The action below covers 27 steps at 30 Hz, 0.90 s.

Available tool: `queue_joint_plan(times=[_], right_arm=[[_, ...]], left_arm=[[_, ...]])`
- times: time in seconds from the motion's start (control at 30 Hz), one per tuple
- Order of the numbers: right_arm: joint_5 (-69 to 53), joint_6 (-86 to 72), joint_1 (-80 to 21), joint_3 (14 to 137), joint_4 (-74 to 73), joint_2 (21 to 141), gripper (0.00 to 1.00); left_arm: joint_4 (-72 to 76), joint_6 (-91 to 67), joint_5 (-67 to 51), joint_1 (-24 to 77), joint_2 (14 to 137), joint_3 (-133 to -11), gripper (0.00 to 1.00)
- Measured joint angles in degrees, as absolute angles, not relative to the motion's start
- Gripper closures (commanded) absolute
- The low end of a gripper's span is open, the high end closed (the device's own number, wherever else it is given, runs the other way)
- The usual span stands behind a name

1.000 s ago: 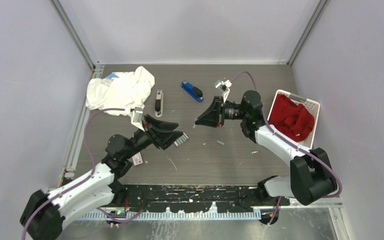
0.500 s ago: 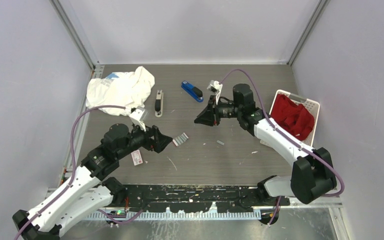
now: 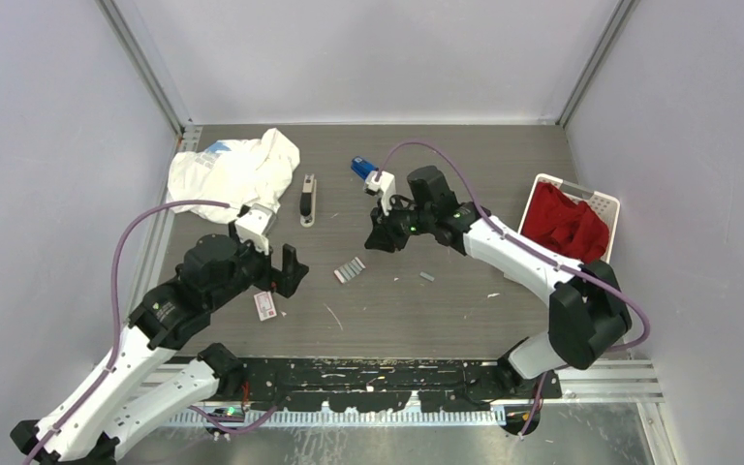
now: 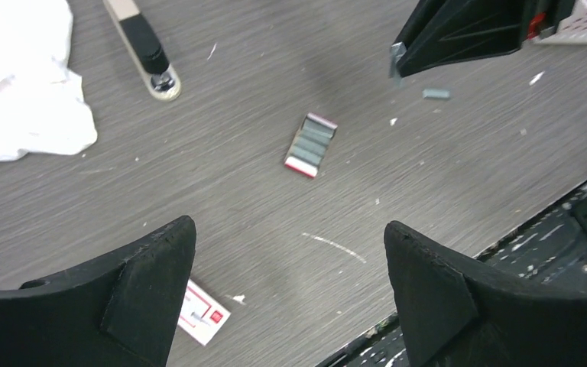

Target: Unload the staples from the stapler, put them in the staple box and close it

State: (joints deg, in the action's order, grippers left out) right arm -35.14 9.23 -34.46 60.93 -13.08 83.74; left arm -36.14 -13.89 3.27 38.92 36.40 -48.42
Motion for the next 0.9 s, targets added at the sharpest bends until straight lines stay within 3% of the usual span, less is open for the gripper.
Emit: queue_joint_plan(times=[0.33,0.9], right_arm=[[-27.1,11.9,-37.3,64.6,-18.2,88.4,0.80],[-23.9,11.2,-38.5,71.9,-23.2,99.6,0.79]], left_arm=[[-38.9,-10.2,8.0,37.9,36.1,-46.1,0.07],[-38.7,-9.5,4.5,32.9,33.5,-45.3,0.06]])
